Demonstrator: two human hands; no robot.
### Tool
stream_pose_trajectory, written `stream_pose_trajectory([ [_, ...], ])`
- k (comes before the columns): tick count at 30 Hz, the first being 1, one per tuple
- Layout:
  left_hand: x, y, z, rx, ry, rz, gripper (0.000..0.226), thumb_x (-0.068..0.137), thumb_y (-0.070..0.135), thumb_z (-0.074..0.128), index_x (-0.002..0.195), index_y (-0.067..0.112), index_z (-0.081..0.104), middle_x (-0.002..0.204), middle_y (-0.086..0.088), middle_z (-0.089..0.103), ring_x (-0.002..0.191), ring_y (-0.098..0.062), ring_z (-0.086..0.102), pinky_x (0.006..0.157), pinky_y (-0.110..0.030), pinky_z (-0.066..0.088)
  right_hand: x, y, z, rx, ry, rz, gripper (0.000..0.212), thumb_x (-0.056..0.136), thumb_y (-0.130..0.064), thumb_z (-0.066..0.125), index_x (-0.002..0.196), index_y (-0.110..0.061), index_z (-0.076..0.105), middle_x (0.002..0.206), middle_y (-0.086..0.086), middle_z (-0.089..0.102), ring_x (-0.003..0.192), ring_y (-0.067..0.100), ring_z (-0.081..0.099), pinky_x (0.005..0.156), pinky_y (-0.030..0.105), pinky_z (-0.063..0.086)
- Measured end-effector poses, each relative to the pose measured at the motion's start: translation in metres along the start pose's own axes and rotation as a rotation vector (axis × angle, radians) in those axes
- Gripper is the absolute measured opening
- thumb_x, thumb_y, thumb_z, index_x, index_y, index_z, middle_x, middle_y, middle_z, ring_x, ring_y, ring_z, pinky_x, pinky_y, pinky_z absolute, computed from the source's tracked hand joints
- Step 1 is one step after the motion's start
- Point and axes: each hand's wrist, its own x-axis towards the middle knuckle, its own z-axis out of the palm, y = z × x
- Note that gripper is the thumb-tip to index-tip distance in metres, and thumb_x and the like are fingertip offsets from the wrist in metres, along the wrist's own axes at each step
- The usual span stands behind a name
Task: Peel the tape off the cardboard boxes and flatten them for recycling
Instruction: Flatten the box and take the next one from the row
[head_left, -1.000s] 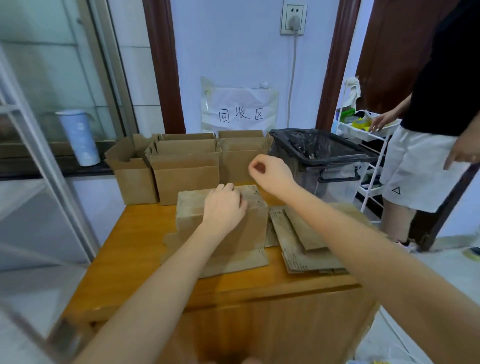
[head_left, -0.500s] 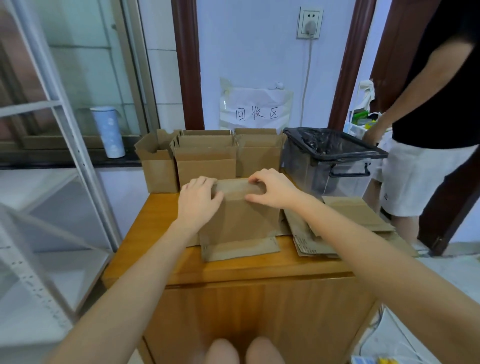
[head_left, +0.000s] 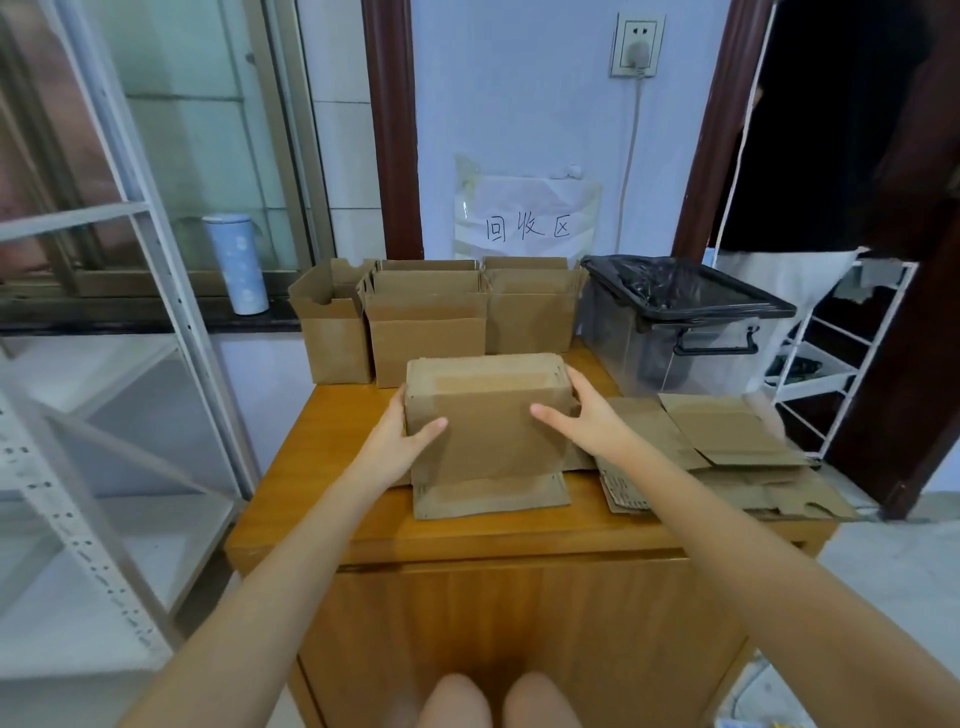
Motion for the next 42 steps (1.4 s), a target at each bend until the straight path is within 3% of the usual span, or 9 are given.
stream_pose_trajectory([
  [4,-0.003,0.014,-0.003,-0.087,0.109,0.072,0.063,0.094,0.034,0.056,0.149,0.020,0.028,0.140,0.005,0.046,0.126,-0.011,0.043,0.099,-0.028,0.038,0.004,-0.017,-0.002,0.015,0.105,-0.120,0.068,0.089,-0.034,0.064,0.147,-0.025,0.030,0.139,-0.008,0.045,0.122,0.010,0.047,0.088,0.022,0.047],
  [8,-0.001,0.030,-0.019,-0.054,0.177,0.073,0.062,0.094,0.043,0.052,0.146,0.019,0.030,0.136,0.004,0.047,0.123,-0.013,0.045,0.097,-0.030,0.039,0.005,-0.043,-0.009,-0.192,0.170,-0.135,0.060,0.087,-0.053,0.058,0.139,-0.028,0.041,0.134,-0.007,0.050,0.117,0.013,0.051,0.094,0.036,0.050],
  [14,0.022,0.044,-0.046,0.229,0.215,-0.010,0.051,0.097,0.045,0.046,0.134,0.009,0.040,0.125,-0.007,0.052,0.110,-0.021,0.051,0.085,-0.034,0.043,-0.006,-0.059,0.010,-0.196,0.076,-0.019,0.048,0.093,-0.049,0.050,0.134,-0.023,0.044,0.121,-0.009,0.053,0.093,0.019,0.064,0.067,0.038,0.060],
  [22,0.034,0.042,-0.031,0.734,-0.023,-0.178,0.047,0.103,0.038,0.036,0.127,0.000,0.050,0.126,-0.016,0.056,0.115,-0.031,0.053,0.091,-0.037,0.042,-0.014,-0.034,0.045,-0.112,0.046,0.336,0.054,0.097,-0.048,0.041,0.136,-0.011,0.039,0.078,0.002,0.057,0.079,0.034,0.070,0.071,0.047,0.059],
  [26,0.029,0.049,-0.008,1.078,-0.067,-0.086,0.054,0.100,0.047,0.031,0.132,0.009,0.050,0.137,-0.019,0.042,0.126,-0.035,0.039,0.103,-0.043,0.033,-0.017,-0.021,0.052,-0.048,0.046,0.411,0.059,0.096,-0.056,0.036,0.134,-0.013,0.043,0.093,0.006,0.061,0.084,0.030,0.068,0.070,0.040,0.059],
  [30,-0.001,0.074,0.031,1.319,-0.132,0.043,0.079,0.090,0.072,0.019,0.131,0.014,0.055,0.138,-0.017,0.043,0.125,-0.033,0.042,0.098,-0.042,0.034,-0.012,-0.012,0.057,-0.069,0.113,0.351,0.060,0.095,-0.055,0.037,0.136,-0.012,0.047,0.122,0.006,0.058,0.109,0.025,0.056,0.095,0.044,0.049],
  [33,-0.016,0.075,0.044,1.302,-0.193,0.048,0.092,0.083,0.081,0.019,0.135,0.012,0.049,0.139,-0.016,0.044,0.124,-0.033,0.043,0.094,-0.042,0.038,-0.014,-0.012,0.058,0.177,0.136,0.351,0.051,0.096,-0.043,0.045,0.135,-0.011,0.049,0.130,0.008,0.056,0.117,0.023,0.052,0.103,0.039,0.041],
  [38,-0.008,0.071,0.014,1.023,-0.425,0.033,0.085,0.085,0.073,0.039,0.150,0.019,0.026,0.154,-0.007,0.026,0.138,-0.027,0.029,0.110,-0.045,0.028,-0.034,-0.012,0.056,0.332,0.070,0.341,0.026,0.093,-0.041,0.050,0.108,-0.020,0.055,0.106,-0.003,0.057,0.096,0.012,0.053,0.086,0.029,0.039],
  [42,-0.004,0.073,-0.012,0.926,-0.564,-0.027,0.080,0.086,0.055,0.055,0.151,0.023,0.020,0.157,0.002,0.018,0.142,-0.019,0.021,0.113,-0.041,0.025,-0.054,-0.004,0.065,0.300,-0.074,0.258,0.022,0.097,-0.036,0.046,0.112,-0.024,0.057,0.115,-0.008,0.058,0.113,0.013,0.053,0.101,0.030,0.040],
])
